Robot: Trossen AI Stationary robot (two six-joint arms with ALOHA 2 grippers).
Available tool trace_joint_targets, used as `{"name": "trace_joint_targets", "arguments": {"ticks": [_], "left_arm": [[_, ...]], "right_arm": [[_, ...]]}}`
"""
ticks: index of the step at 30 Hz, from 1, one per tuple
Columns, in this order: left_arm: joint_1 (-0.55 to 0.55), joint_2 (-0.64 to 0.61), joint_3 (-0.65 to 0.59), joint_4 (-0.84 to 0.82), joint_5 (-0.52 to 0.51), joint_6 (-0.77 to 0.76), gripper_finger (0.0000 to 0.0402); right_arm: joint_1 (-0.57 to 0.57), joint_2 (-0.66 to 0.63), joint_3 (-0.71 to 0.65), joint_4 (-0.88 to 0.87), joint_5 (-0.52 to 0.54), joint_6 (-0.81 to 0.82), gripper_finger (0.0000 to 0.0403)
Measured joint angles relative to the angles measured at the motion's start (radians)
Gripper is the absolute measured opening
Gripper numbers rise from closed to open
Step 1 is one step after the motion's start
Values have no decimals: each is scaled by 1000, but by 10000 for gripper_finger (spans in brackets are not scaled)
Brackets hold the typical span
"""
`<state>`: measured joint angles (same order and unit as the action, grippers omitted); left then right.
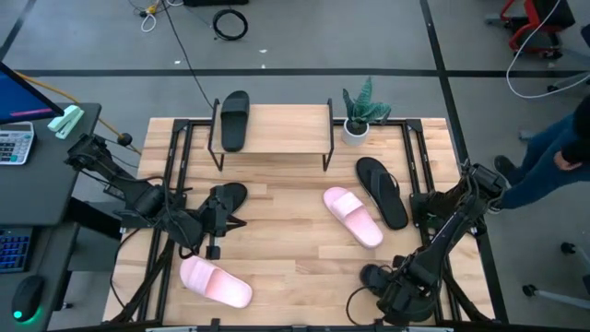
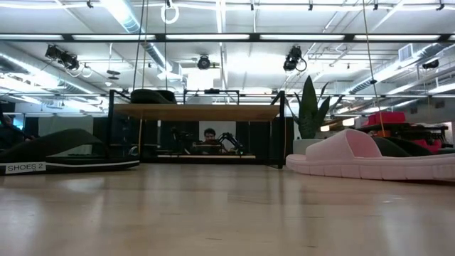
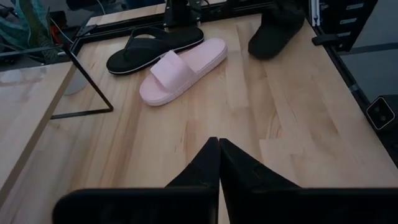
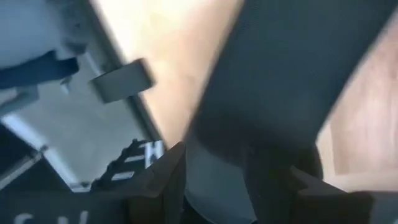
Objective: Pick and place slides into the shelf
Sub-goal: Put the black slipper on the shelf
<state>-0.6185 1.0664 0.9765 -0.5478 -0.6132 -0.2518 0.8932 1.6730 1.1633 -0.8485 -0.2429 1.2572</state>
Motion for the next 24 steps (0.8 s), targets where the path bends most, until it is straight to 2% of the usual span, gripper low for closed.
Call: {"name": "trace_joint_targets", "arguments": {"ticks": [3,9,16,24], "left_arm": [[0,0,0,1,0,-26,24],[0,0,0,0,0,-53,19],[0,0,0,-3,0,-44,7],[0,0,0,-4,0,-40,26]], "right_arm": [[0,0,29,7,0,-49,158],[-1,0,26,24,0,-40,158],[-1,0,-8,8,-4,-353,158],[-4,0,-9,-7,-97,-342,158]]}}
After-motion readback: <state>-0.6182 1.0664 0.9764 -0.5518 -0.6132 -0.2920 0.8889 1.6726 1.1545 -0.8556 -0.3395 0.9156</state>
